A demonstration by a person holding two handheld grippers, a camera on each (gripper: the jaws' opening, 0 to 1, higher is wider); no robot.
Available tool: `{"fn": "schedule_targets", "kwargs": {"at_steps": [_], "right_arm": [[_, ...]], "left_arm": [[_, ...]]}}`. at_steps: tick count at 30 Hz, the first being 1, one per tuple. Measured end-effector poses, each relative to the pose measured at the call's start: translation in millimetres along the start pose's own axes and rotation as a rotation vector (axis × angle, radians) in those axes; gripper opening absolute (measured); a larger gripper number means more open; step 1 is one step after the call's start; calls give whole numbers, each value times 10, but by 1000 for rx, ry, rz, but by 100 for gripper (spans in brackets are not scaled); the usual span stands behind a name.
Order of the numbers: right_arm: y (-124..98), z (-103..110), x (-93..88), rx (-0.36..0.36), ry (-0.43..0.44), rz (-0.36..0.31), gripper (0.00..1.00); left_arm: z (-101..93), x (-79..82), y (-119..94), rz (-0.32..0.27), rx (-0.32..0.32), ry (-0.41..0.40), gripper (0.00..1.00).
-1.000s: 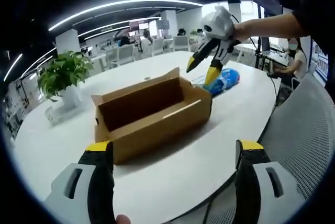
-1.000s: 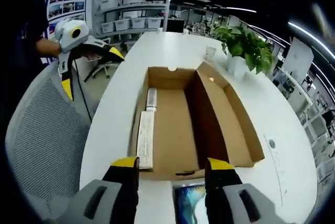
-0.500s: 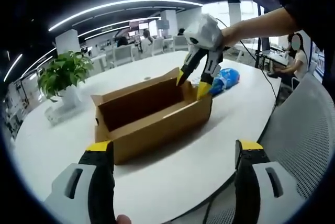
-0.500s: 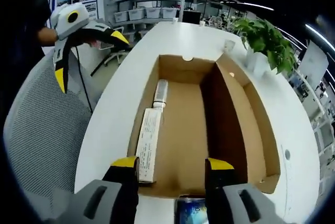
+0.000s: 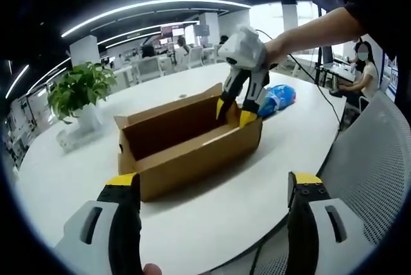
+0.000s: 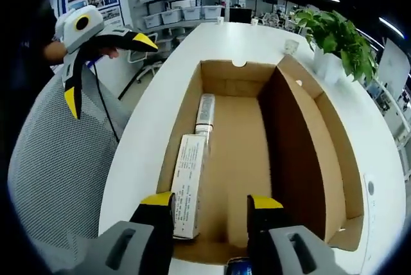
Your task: Operate the shoe box by opening the lid, removing the specified soft item, and placing it in the target area until the item is outside and the box remains undamaged.
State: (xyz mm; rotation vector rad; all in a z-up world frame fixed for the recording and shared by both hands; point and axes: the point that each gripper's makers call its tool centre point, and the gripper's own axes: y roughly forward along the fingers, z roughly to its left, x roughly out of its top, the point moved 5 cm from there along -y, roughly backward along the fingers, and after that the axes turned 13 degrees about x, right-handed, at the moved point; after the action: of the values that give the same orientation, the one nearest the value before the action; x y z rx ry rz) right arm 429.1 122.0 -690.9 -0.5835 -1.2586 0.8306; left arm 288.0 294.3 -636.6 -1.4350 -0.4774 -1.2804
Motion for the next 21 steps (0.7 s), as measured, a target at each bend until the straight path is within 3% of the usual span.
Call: {"fn": "schedule_targets", "kwargs": {"at_steps": [15, 21], "right_arm": [[-84, 10, -43, -18, -52, 43, 37], [-53, 68, -37, 26, -51, 36, 35]], "left_arm": [[3, 7, 3, -1, 6, -1, 95], [7, 10, -4, -2, 9, 1, 94]]}}
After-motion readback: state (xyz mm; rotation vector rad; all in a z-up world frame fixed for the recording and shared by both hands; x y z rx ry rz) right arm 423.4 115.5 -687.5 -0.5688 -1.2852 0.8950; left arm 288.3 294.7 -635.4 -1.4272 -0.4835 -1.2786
